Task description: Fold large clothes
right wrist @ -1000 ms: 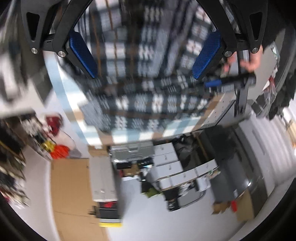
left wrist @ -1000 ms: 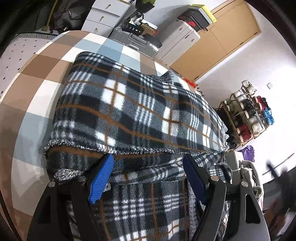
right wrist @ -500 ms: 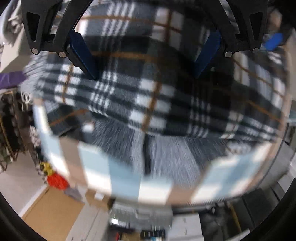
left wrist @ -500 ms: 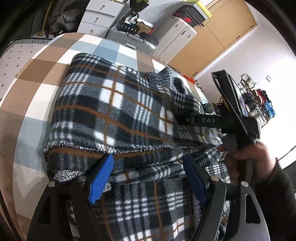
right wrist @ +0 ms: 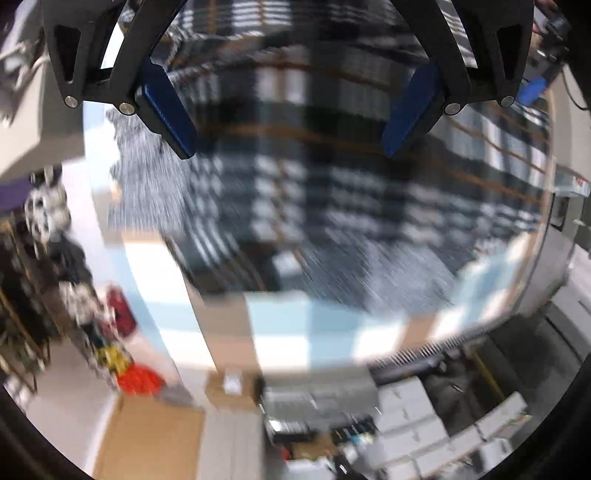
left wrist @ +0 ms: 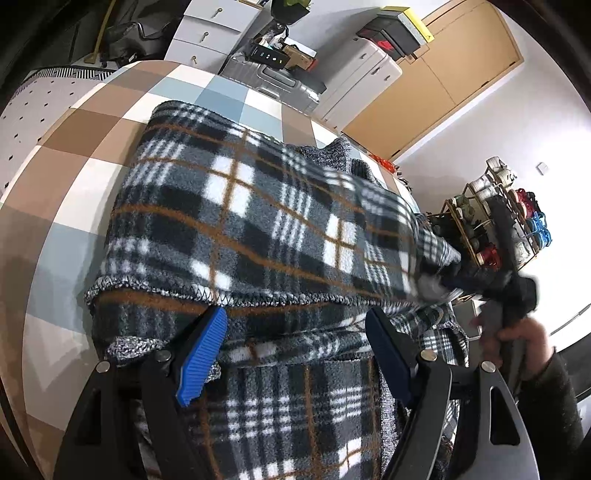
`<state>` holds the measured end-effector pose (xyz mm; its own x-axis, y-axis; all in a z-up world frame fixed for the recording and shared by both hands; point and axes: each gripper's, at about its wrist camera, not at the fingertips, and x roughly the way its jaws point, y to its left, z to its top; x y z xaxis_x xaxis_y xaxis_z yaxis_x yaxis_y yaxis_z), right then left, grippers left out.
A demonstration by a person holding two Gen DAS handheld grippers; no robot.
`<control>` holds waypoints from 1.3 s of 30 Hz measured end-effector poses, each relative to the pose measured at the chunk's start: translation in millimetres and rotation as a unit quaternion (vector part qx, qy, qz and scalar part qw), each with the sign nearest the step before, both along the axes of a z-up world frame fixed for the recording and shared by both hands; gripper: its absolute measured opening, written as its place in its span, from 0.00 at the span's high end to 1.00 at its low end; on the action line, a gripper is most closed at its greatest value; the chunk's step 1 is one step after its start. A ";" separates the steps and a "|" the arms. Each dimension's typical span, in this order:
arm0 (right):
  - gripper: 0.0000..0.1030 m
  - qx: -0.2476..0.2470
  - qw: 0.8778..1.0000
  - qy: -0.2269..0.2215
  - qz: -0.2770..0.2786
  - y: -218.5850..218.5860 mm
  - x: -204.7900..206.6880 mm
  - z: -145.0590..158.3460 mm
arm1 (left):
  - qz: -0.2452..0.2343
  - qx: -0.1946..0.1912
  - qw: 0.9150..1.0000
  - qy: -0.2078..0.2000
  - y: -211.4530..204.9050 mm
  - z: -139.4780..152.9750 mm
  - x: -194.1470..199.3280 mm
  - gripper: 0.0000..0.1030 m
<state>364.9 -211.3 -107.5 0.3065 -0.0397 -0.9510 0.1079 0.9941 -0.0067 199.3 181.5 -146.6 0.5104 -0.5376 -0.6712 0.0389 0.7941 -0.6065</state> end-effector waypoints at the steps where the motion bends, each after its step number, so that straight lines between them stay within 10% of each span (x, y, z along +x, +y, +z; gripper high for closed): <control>1: 0.01 0.001 1.000 0.016 0.003 -3.5 -2.0 -13.8 | 0.000 0.003 1.000 -0.001 -0.6 0.1 -0.4 0.29; 22: 0.00 -0.045 0.997 -0.027 0.060 14.8 -31.8 -9.2 | 0.000 0.076 0.997 -0.008 -20.8 7.2 -0.5 0.29; 33: 0.00 0.053 0.997 -0.056 0.003 15.9 -119.8 31.2 | -0.006 0.101 0.993 -0.065 -12.0 42.3 -22.9 0.29; 39: 0.00 0.240 0.957 -0.157 0.030 42.0 -233.5 44.0 | 0.012 0.065 0.994 -0.084 -0.8 74.4 -4.8 0.28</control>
